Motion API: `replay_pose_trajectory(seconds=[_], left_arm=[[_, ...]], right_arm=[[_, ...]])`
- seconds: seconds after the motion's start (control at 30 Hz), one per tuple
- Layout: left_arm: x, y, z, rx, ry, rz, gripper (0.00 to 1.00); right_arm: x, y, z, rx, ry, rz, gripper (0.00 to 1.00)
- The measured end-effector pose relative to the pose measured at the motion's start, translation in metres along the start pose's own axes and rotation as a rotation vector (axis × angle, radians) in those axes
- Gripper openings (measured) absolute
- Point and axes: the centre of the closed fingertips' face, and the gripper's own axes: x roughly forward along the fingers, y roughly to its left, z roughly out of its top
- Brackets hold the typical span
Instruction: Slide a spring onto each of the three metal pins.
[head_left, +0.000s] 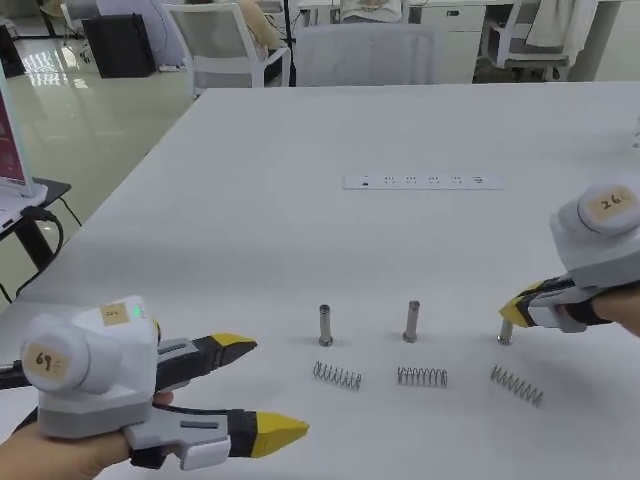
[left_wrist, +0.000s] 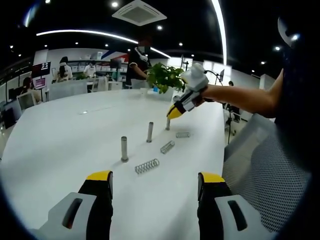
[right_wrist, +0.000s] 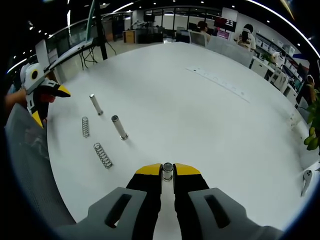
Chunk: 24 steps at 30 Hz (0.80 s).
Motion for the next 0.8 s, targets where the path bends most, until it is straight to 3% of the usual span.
replay_pose_trajectory(seconds=[0.8], left_arm=[[0.0016,0.0008,0.0001,0.001,0.000,-0.004,0.65]], right_arm=[[0.0000,0.0005,-0.0013,-0.026,-0.007,0.001,0.13]])
